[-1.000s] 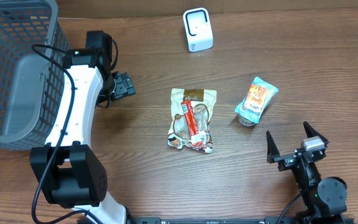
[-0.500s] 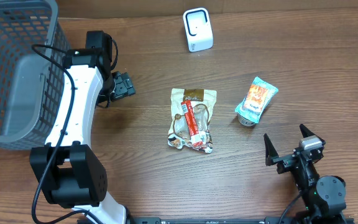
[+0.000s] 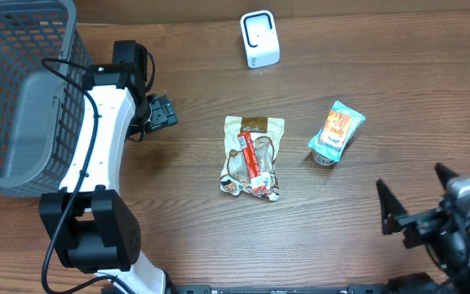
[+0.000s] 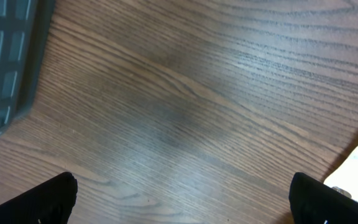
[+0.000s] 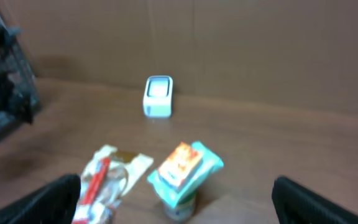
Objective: Scan the item barcode
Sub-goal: 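Move the right gripper from rest over the bread bag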
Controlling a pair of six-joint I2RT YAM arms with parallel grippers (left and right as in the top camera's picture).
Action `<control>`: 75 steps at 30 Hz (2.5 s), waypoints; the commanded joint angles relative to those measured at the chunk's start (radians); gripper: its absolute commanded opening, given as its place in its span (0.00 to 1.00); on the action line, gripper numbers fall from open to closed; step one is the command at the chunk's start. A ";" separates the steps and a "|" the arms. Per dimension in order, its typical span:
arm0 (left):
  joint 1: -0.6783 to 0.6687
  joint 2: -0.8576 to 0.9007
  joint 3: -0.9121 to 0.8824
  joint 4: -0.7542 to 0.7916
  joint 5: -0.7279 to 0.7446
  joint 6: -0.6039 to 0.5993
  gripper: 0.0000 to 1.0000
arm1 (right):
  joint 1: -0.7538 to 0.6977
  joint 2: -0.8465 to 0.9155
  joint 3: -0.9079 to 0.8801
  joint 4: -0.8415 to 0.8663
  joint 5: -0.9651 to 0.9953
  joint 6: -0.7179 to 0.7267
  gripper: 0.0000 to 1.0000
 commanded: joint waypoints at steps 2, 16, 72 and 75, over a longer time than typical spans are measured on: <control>0.000 0.004 0.014 0.000 -0.010 0.020 1.00 | 0.003 0.249 0.277 -0.146 -0.062 0.028 1.00; 0.000 0.004 0.014 0.000 -0.010 0.020 1.00 | 0.003 0.763 0.553 -0.277 -0.537 0.051 0.64; 0.000 0.004 0.014 0.000 -0.010 0.020 1.00 | 0.314 1.206 0.346 -0.060 -0.276 0.294 0.54; 0.000 0.004 0.014 0.000 -0.010 0.020 1.00 | 0.331 1.212 0.343 -0.060 -0.249 0.294 0.54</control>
